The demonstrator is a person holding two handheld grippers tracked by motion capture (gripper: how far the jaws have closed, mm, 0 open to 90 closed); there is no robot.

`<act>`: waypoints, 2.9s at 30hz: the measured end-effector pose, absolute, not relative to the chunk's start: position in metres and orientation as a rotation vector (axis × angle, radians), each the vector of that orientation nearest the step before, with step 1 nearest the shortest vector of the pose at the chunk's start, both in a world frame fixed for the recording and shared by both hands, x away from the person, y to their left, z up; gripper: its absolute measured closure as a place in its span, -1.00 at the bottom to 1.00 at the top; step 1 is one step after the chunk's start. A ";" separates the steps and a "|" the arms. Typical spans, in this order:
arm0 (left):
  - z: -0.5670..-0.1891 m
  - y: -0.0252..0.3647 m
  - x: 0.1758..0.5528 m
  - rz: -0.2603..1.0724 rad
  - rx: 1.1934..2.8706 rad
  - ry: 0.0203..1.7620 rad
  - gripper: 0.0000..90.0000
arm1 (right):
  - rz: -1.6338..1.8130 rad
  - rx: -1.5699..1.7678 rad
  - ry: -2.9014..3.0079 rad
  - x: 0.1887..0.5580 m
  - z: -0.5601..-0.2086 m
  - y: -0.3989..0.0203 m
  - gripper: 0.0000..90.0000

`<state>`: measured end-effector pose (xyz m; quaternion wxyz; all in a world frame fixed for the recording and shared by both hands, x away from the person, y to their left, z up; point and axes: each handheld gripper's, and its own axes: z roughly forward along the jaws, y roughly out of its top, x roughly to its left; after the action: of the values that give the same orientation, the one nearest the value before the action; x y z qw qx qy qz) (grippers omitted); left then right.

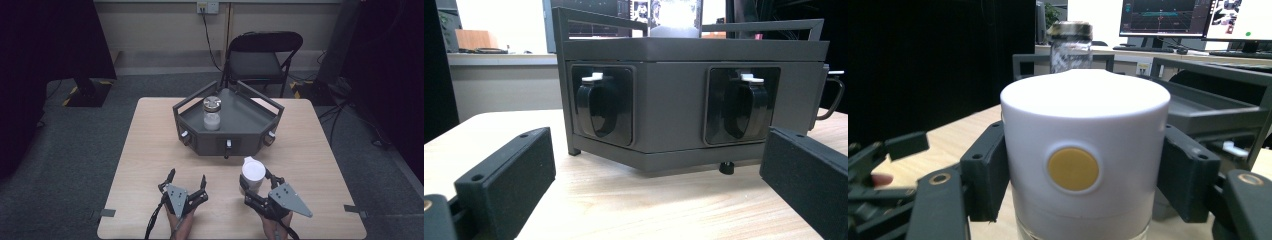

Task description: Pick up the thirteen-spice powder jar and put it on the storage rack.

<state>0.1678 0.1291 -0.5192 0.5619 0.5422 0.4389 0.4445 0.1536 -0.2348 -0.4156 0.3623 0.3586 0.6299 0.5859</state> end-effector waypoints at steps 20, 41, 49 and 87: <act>-0.519 0.129 0.168 1.046 1.277 1.034 -0.98 | 1.541 0.933 1.536 0.246 -0.344 -0.240 -0.34; -0.519 0.129 0.168 1.047 1.278 1.034 -0.98 | 1.461 1.062 1.525 0.325 -0.334 -0.202 -0.34; -0.519 0.129 0.168 1.047 1.278 1.034 -0.98 | 1.408 1.089 1.538 0.338 -0.337 -0.191 -0.34; -0.519 0.128 0.167 1.054 1.274 1.041 -0.97 | 1.393 1.114 1.562 0.340 -0.346 -0.189 -0.35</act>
<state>0.1673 0.1275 -0.5190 0.5596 0.5406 0.4415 0.4469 0.3402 -0.1895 -0.3461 0.3759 0.4354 0.6106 0.5443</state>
